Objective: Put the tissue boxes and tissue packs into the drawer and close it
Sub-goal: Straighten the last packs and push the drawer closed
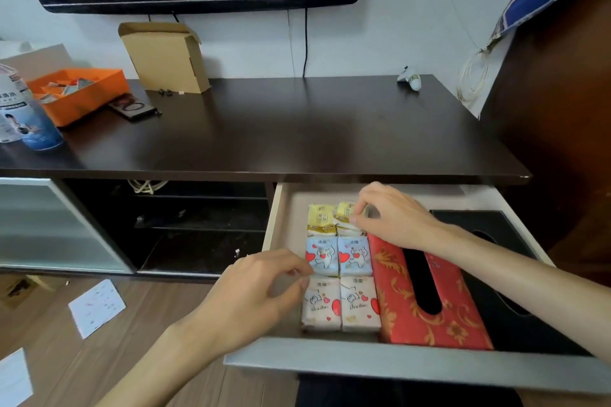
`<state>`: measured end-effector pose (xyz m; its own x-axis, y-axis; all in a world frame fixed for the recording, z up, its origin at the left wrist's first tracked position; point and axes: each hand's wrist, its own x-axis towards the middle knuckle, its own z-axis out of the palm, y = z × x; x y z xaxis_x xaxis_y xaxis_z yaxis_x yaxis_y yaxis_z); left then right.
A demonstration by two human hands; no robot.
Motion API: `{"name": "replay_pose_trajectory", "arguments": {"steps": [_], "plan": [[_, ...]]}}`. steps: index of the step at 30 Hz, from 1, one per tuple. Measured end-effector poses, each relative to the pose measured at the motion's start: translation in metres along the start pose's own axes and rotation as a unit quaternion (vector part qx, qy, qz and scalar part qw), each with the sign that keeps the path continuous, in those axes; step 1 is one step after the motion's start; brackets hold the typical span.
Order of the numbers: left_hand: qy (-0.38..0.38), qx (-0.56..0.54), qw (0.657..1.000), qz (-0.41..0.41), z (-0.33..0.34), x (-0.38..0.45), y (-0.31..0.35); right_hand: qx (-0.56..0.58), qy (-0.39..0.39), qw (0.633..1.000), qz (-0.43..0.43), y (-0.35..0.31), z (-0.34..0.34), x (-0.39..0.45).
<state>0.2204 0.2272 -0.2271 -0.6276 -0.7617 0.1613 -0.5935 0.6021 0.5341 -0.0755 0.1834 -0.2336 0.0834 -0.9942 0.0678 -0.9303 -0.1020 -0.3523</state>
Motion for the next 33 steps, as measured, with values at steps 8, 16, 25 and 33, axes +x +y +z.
{"name": "replay_pose_trajectory", "arguments": {"steps": [8, 16, 25, 33], "plan": [[0.002, 0.074, 0.997, 0.039, 0.033, -0.054, 0.025, 0.009, -0.076, 0.996, -0.046, -0.011, -0.020, -0.136], [0.084, 0.147, 0.981, 0.091, 0.066, -0.063, 0.017, -0.100, 0.029, 0.995, 0.005, 0.020, 0.014, -0.247], [0.084, 0.150, 0.979, 0.114, 0.065, -0.045, 0.003, -0.177, 0.153, 0.971, -0.045, 0.046, 0.033, -0.230], [0.078, 0.154, 0.980, 0.098, 0.060, 0.020, -0.013, -0.189, 0.173, 0.966, -0.034, 0.074, 0.027, -0.167]]}}
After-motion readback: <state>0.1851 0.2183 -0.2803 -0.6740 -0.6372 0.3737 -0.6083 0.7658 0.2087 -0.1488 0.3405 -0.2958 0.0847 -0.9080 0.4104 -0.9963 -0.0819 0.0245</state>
